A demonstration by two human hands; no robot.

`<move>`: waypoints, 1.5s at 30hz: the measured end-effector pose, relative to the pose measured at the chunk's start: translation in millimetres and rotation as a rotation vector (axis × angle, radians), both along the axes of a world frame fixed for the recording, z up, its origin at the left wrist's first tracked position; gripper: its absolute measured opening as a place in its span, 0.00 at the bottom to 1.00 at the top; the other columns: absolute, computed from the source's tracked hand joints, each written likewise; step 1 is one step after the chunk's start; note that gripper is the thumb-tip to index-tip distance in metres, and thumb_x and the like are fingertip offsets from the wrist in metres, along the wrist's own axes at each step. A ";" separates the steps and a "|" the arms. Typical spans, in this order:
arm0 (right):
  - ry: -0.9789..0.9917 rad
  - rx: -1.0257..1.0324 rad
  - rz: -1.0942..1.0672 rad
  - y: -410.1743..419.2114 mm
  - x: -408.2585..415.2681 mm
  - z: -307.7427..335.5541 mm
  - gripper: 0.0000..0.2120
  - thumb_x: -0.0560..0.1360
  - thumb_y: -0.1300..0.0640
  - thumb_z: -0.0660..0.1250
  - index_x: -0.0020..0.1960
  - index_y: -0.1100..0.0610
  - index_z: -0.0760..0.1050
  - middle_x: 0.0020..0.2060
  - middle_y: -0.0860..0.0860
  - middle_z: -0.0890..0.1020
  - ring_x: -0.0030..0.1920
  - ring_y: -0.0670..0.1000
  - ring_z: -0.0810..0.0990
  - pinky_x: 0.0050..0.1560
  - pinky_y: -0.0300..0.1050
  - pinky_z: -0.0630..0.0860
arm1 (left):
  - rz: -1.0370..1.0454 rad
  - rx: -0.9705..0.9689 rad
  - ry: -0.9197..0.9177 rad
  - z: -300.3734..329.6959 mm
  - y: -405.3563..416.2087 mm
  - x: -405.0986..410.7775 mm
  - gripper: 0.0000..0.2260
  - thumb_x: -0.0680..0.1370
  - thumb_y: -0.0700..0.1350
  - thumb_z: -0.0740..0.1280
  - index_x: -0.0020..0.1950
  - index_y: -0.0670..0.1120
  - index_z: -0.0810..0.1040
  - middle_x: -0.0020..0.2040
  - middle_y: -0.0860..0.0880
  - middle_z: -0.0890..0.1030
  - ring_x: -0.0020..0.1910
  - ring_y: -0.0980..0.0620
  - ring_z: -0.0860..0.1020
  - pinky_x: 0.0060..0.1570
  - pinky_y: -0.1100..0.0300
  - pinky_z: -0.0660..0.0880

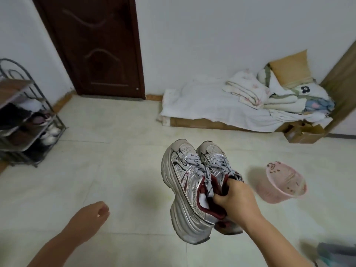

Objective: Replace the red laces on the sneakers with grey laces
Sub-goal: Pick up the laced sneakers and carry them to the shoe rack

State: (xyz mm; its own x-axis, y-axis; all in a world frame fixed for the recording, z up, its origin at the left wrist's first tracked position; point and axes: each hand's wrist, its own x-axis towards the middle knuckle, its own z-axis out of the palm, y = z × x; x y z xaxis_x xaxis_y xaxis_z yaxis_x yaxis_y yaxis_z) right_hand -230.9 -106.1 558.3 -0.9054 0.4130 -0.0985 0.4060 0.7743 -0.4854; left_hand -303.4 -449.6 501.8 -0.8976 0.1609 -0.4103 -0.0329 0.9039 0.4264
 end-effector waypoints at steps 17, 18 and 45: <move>0.031 -0.056 0.552 -103.8 -311.7 18.3 0.12 0.66 0.51 0.70 0.33 0.52 0.68 0.32 0.51 0.78 0.35 0.53 0.75 0.32 0.41 0.66 | 0.436 0.058 0.083 30.2 -36.8 -145.0 0.04 0.79 0.45 0.60 0.45 0.50 0.72 0.47 0.51 0.78 0.42 0.54 0.73 0.46 0.63 0.70; 0.022 -0.062 0.584 -118.1 -324.4 18.3 0.11 0.66 0.51 0.70 0.34 0.53 0.69 0.33 0.52 0.79 0.36 0.54 0.76 0.34 0.41 0.67 | 0.469 0.057 0.055 24.2 -51.2 -140.4 0.05 0.79 0.44 0.61 0.43 0.50 0.72 0.47 0.51 0.78 0.41 0.55 0.73 0.46 0.63 0.70; -0.084 -0.054 0.794 -404.6 -690.8 -4.8 0.13 0.65 0.51 0.71 0.30 0.49 0.67 0.28 0.43 0.74 0.32 0.46 0.74 0.26 0.32 0.61 | 0.679 0.069 0.044 4.0 -324.9 -454.7 0.05 0.79 0.45 0.59 0.45 0.52 0.72 0.48 0.54 0.77 0.44 0.57 0.74 0.41 0.71 0.67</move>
